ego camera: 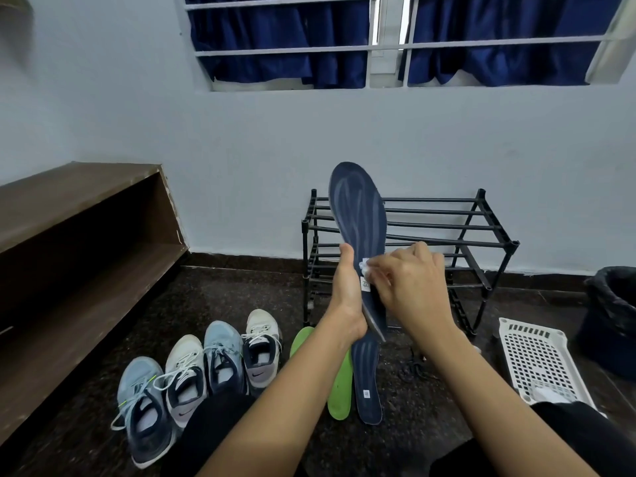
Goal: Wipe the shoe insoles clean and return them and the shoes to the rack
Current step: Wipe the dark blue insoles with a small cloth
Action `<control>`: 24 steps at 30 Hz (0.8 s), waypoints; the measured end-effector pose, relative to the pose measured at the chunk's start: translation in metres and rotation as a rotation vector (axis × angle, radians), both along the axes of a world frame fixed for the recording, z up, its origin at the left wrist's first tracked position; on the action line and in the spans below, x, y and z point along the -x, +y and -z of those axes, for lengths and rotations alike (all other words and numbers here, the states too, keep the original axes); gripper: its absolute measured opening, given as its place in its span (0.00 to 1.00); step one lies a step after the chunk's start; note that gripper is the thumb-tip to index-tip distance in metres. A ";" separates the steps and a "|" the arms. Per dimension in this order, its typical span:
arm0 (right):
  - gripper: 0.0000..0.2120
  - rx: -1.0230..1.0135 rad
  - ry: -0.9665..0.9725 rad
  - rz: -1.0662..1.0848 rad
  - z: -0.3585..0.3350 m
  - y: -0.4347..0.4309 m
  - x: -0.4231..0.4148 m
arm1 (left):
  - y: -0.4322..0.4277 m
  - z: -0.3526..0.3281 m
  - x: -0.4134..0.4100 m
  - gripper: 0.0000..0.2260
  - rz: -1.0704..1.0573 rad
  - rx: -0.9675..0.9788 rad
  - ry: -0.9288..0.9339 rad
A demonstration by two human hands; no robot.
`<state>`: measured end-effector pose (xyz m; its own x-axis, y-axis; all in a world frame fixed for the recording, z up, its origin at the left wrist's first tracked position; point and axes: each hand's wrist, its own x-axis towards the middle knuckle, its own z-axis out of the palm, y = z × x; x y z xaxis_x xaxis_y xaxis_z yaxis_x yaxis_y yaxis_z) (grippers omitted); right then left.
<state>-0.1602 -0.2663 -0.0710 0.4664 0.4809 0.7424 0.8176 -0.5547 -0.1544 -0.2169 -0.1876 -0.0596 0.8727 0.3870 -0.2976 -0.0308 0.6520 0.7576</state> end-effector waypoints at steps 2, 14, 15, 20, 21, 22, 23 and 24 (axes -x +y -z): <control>0.08 -0.018 -0.017 0.021 0.000 0.000 0.001 | 0.000 -0.002 0.001 0.32 0.005 0.013 -0.011; 0.03 0.030 -0.040 0.019 0.012 -0.005 0.011 | 0.016 0.000 -0.006 0.35 -0.035 0.079 -0.065; 0.01 0.028 -0.081 0.041 0.010 -0.003 0.009 | 0.013 0.000 -0.005 0.35 -0.019 0.068 -0.061; 0.14 -0.005 -0.055 0.107 -0.001 0.001 0.000 | 0.003 0.007 -0.006 0.32 0.029 0.049 -0.049; 0.14 -0.027 -0.026 0.090 -0.002 0.001 0.001 | 0.003 0.006 -0.005 0.32 0.033 0.051 -0.051; 0.11 -0.048 0.006 0.062 -0.001 0.001 0.002 | 0.006 0.005 -0.006 0.32 0.031 0.060 -0.053; 0.08 -0.066 0.044 0.027 0.000 0.002 0.005 | 0.009 0.004 -0.006 0.32 0.029 0.065 -0.059; 0.06 -0.073 0.098 -0.009 0.001 0.002 0.010 | 0.014 0.003 -0.007 0.33 0.021 0.058 -0.062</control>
<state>-0.1697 -0.2639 -0.0722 0.5344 0.4319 0.7266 0.8016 -0.5316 -0.2736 -0.2096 -0.1736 -0.0628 0.8980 0.3519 -0.2640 -0.0621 0.6955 0.7159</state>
